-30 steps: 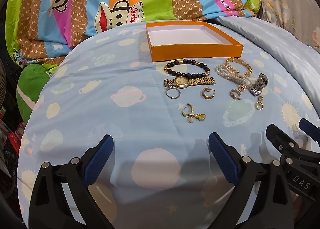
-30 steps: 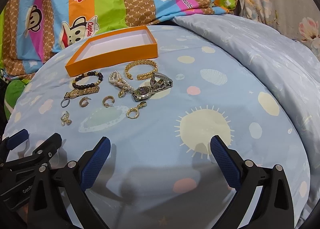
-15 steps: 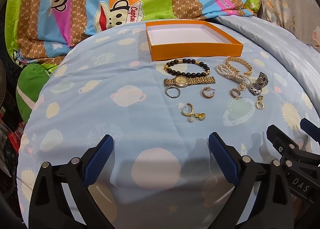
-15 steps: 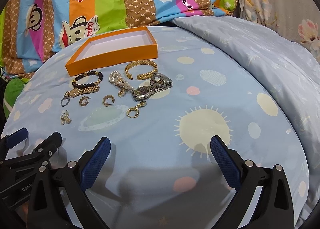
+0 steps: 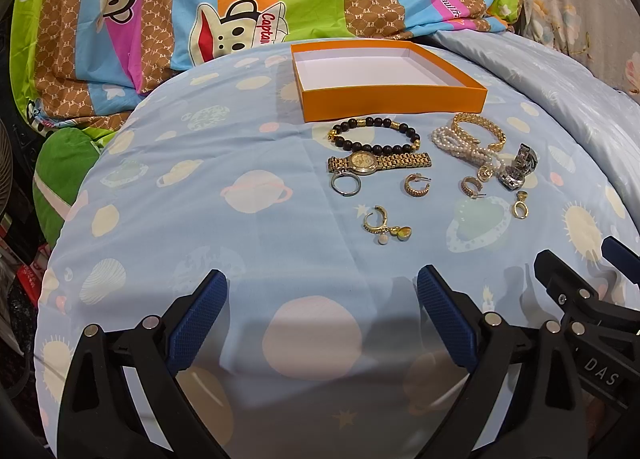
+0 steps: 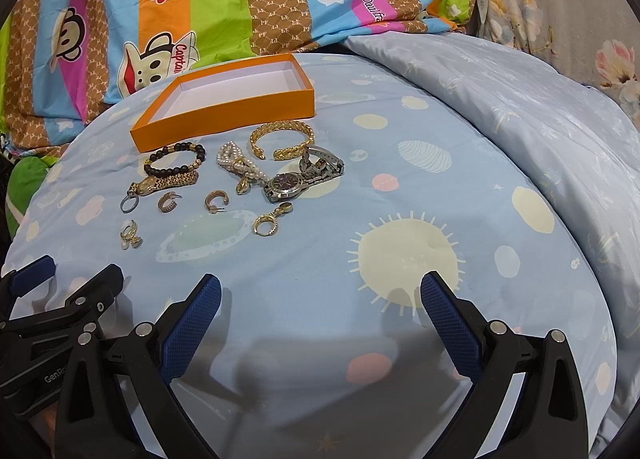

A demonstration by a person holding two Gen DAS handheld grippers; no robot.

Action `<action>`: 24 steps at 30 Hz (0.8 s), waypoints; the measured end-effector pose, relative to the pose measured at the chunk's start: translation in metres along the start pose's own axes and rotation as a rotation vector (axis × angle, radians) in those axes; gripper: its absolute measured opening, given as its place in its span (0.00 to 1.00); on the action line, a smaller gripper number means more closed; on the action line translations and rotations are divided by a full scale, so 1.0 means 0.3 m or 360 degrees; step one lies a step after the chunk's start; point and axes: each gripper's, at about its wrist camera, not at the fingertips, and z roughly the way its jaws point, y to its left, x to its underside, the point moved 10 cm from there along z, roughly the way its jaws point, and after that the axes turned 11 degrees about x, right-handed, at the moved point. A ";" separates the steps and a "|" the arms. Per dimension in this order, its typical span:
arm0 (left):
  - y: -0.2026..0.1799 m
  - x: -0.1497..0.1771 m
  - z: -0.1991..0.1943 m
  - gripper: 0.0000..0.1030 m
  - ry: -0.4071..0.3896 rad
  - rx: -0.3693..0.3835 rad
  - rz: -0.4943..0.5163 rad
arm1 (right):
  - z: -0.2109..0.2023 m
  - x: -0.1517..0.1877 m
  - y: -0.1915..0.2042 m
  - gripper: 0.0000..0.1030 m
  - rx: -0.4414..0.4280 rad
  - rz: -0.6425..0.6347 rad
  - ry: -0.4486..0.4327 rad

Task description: Organize jewelry

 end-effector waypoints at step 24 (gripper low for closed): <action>0.000 0.003 0.000 0.91 0.0002 -0.0001 0.0000 | -0.004 0.000 -0.003 0.95 0.0009 -0.0008 -0.0006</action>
